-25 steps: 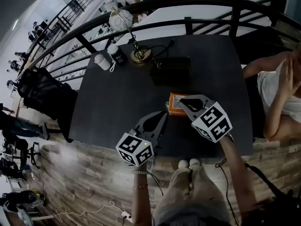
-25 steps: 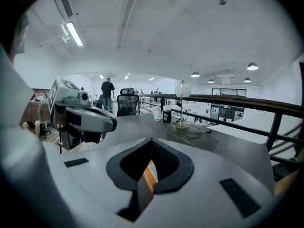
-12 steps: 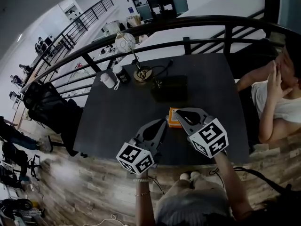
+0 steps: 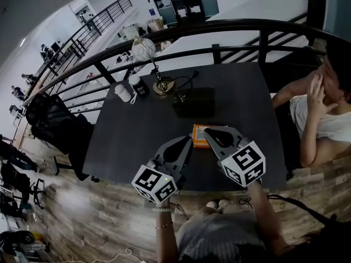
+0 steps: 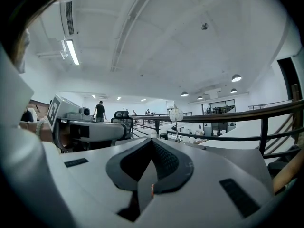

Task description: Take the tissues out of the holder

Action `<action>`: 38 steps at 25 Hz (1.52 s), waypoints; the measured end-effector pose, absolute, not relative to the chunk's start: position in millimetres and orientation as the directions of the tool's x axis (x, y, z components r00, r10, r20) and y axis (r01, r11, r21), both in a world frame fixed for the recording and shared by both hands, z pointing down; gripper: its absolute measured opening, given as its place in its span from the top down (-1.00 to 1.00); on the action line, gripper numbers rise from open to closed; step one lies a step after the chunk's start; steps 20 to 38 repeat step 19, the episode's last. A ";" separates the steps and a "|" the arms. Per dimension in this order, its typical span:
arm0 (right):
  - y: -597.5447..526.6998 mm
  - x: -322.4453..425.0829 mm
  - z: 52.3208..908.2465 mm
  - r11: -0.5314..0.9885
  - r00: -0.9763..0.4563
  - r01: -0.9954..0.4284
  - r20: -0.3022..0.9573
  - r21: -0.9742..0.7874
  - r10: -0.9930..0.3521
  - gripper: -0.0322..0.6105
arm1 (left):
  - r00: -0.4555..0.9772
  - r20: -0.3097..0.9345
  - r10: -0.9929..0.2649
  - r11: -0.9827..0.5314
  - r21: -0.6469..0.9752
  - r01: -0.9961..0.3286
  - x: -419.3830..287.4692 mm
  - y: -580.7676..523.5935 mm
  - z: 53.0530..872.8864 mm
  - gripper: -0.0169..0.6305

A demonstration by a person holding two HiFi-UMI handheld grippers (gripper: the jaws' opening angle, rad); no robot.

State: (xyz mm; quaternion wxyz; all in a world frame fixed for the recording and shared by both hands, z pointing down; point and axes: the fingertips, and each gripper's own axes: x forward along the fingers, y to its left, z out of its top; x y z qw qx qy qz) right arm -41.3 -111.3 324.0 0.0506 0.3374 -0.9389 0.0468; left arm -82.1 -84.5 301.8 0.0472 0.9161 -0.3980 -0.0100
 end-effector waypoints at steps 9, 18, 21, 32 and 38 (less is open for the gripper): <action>-112.9 -31.1 317.8 0.768 -0.769 -0.638 0.075 -0.051 -0.634 0.86 | 0.691 0.020 -0.722 -0.689 0.068 -0.722 -71.4 -85.4 303.2 0.92; -113.4 -29.2 316.7 0.770 -0.771 -0.636 0.062 -0.041 -0.634 0.86 | 0.704 0.027 -0.710 -0.702 0.063 -0.710 -64.4 -88.2 304.2 0.92; -113.0 -29.0 316.6 0.770 -0.771 -0.636 0.061 -0.043 -0.633 0.86 | 0.705 0.028 -0.708 -0.703 0.063 -0.708 -63.5 -87.9 303.8 0.92; -113.0 -29.0 316.6 0.770 -0.771 -0.636 0.061 -0.043 -0.633 0.86 | 0.705 0.028 -0.708 -0.703 0.063 -0.708 -63.5 -87.9 303.8 0.92; -113.0 -29.0 316.6 0.770 -0.771 -0.636 0.061 -0.043 -0.633 0.86 | 0.705 0.028 -0.708 -0.703 0.063 -0.708 -63.5 -87.9 303.8 0.92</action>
